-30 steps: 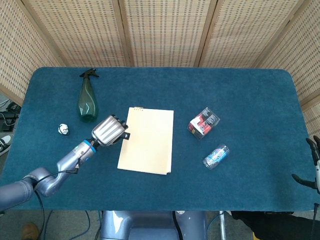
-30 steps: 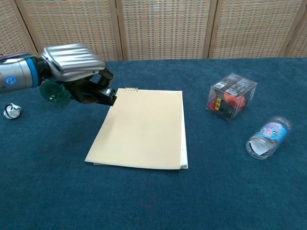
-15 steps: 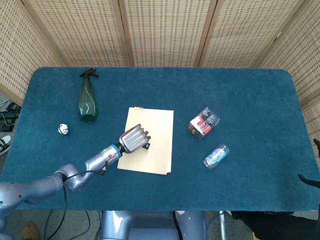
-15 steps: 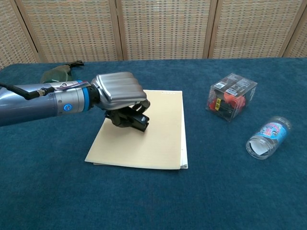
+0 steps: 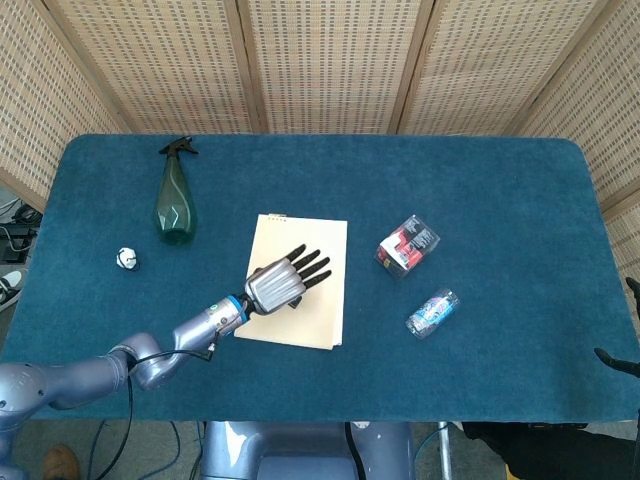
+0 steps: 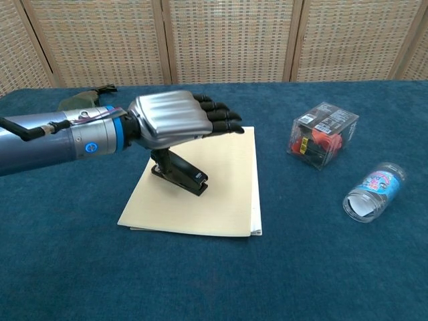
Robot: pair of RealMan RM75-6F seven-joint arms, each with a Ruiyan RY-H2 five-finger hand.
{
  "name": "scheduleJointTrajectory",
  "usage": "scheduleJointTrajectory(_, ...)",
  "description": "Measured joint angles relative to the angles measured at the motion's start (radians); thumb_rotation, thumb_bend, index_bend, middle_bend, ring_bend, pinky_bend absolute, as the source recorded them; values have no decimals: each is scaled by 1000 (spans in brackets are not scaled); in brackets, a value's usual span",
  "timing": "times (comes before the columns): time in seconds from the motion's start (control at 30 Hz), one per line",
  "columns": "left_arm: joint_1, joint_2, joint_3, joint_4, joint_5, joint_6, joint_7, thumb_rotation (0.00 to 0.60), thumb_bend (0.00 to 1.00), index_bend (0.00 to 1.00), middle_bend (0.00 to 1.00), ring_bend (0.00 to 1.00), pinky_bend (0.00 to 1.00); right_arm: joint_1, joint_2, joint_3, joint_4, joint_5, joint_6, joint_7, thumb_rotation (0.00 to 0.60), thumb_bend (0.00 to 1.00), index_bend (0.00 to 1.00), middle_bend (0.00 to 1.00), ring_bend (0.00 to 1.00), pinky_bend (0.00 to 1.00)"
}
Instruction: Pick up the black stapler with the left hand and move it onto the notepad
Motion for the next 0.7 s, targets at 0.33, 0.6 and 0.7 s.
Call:
scheduleJointTrajectory(0.33, 174, 266, -47, -326, -84, 263, -38, 600, 0, 0, 0, 0, 0, -9, 10, -10, -31, -40, 35, -4, 600, 0, 0, 0, 0, 0)
scheduleJointTrajectory(0.6, 486, 452, -2, -602, -283, 524, -13, 600, 0, 0, 0, 0, 0, -11, 10, -16, -41, -62, 53, -15, 600, 0, 0, 0, 0, 0)
scheduleJointTrajectory(0.7, 581, 486, 25, -629, -303, 610, -70, 600, 0, 0, 0, 0, 0, -12, 9, -17, -44, -70, 63, -19, 600, 0, 0, 0, 0, 0)
